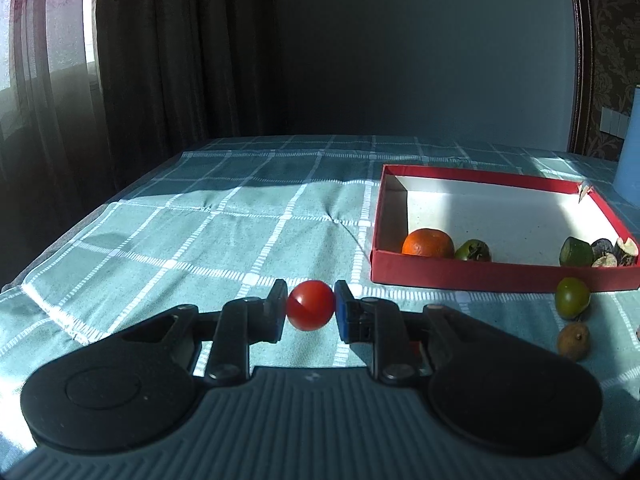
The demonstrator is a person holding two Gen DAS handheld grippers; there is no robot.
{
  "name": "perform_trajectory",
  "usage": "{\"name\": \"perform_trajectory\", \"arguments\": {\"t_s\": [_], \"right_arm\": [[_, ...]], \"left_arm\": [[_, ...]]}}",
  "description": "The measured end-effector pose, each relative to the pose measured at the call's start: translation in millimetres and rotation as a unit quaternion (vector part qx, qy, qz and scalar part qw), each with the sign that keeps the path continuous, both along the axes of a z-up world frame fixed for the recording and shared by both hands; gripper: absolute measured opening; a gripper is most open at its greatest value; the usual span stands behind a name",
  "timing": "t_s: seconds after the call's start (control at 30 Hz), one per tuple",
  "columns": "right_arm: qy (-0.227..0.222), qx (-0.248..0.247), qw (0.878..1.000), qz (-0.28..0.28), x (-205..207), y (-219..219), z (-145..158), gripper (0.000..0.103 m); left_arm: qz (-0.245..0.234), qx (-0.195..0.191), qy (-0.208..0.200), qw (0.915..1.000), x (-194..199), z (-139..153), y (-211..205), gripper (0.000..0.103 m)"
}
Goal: Organize fruits
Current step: 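Carry the cherry tomato into the red box and open the left tool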
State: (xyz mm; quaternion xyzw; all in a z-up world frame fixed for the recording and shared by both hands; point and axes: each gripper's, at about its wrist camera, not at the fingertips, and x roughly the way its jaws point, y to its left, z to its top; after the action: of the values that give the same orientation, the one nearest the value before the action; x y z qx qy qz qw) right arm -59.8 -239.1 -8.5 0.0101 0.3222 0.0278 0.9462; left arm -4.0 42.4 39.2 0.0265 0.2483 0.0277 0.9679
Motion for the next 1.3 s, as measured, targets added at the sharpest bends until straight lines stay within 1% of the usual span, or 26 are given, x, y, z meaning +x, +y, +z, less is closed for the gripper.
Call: {"name": "perform_trajectory", "arguments": {"t_s": [0.17,0.3,0.4,0.5,0.57,0.73,0.87,1.0,1.2,1.3], "right_arm": [[-0.002,0.012,1.000,0.000,0,-3,0,0.103],[-0.004,0.016,1.000,0.000,0,-4,1,0.103],[-0.004,0.017,1.000,-0.001,0,-5,1,0.103],[-0.004,0.019,1.000,-0.001,0,-6,1,0.103],[-0.004,0.021,1.000,-0.001,1,-6,1,0.103],[-0.002,0.017,1.000,-0.003,2,-5,0,0.103],[-0.003,0.020,1.000,-0.002,1,-6,0,0.103],[-0.004,0.025,1.000,-0.002,1,-7,0,0.103],[-0.005,0.028,1.000,-0.002,0,-8,0,0.103],[-0.005,0.028,1.000,-0.002,0,-8,0,0.103]], "left_arm": [[-0.016,0.010,-0.010,0.9998,5,9,-24,0.022],[-0.031,0.006,-0.006,0.9995,12,13,-38,0.023],[-0.033,0.007,-0.005,0.9994,22,13,-43,0.023],[-0.027,0.002,-0.004,0.9996,35,14,-43,0.023],[-0.013,0.002,0.001,0.9999,46,13,-42,0.023],[-0.004,-0.020,0.023,0.9995,71,12,-38,0.023],[-0.021,-0.022,0.027,0.9992,82,12,-48,0.023],[-0.029,-0.024,0.032,0.9988,96,10,-60,0.023],[-0.019,-0.011,0.035,0.9992,115,7,-70,0.023],[-0.019,-0.005,0.027,0.9994,121,6,-72,0.023]]}}
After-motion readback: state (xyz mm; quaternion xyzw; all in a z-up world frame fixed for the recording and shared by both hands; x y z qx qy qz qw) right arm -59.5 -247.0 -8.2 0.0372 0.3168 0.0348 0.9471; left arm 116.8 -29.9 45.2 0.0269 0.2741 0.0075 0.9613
